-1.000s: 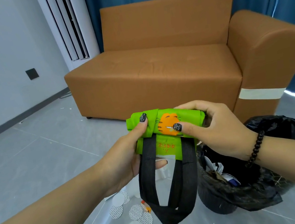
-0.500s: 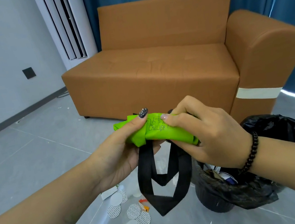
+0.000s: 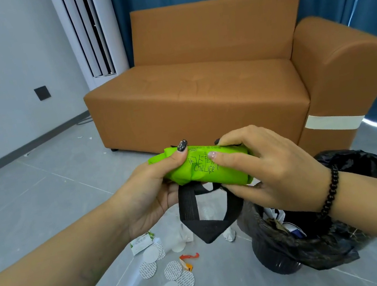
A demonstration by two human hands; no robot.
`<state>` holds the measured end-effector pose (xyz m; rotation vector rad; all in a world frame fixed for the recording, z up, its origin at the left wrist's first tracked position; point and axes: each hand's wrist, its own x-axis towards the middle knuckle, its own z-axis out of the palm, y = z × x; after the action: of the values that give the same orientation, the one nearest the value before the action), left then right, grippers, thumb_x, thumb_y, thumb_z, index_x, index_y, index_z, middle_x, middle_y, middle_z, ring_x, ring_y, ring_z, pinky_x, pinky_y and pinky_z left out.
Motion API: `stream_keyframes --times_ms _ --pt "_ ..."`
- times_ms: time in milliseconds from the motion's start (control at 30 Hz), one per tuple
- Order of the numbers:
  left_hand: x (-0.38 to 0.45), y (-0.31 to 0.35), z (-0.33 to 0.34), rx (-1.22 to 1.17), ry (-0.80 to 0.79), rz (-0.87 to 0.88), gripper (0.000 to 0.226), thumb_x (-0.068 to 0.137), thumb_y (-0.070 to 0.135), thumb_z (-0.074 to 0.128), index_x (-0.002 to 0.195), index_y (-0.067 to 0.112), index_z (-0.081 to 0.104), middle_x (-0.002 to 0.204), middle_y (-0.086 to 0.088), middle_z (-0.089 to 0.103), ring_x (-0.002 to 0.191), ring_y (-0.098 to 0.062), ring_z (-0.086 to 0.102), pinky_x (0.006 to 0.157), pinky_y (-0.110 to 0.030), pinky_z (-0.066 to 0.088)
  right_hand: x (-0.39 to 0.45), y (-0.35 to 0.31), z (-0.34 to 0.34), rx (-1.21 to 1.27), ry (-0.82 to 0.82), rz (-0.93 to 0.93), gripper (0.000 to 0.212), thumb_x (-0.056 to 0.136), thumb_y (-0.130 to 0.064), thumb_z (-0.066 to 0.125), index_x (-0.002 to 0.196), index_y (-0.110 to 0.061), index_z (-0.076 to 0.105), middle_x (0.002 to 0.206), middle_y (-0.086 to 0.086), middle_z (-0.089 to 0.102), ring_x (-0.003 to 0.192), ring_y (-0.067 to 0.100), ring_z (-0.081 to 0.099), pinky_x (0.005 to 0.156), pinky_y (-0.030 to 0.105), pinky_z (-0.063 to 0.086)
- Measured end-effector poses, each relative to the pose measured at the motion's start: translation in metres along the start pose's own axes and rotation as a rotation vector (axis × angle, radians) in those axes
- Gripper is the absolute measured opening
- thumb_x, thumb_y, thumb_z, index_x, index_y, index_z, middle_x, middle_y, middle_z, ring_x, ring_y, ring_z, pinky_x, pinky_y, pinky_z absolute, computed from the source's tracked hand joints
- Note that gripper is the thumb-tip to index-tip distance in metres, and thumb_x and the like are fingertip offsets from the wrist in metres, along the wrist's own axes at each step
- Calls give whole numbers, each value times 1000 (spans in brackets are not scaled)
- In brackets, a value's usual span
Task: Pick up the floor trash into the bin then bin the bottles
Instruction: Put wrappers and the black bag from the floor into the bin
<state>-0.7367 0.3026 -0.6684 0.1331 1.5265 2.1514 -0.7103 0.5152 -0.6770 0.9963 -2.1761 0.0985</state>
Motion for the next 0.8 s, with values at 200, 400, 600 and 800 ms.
stream_keyframes --times_ms 200,400,600,800 --pt "7 3 -6 -130 139 123 35 81 26 61 105 0 66 94 -17 73 71 -22 73 55 -26 57 2 -24 -4 98 -98 9 54 89 -52 48 115 -9 67 125 18 55 119 33 48 98 42 35" --pt "3 -5 -2 85 128 147 48 72 25 66 116 6 63 102 -13 73 77 -19 72 61 -29 59 11 -32 2 180 89 50 4 75 -6 67 72 -8 68 100 8 66 106 29 55 86 42 40" --pt "-1 5 4 313 7 255 53 64 17 72 115 21 59 104 -5 69 79 -25 72 73 -41 61 19 -12 -18 466 152 530 5 73 -16 71 69 -13 71 98 -2 61 97 16 57 85 18 42" --pt "0 9 3 396 -219 276 45 73 6 75 113 20 59 107 -5 64 85 -22 69 67 -33 59 17 7 -26 837 -20 847 40 45 -38 73 82 -28 64 109 -8 63 107 8 60 95 37 48"
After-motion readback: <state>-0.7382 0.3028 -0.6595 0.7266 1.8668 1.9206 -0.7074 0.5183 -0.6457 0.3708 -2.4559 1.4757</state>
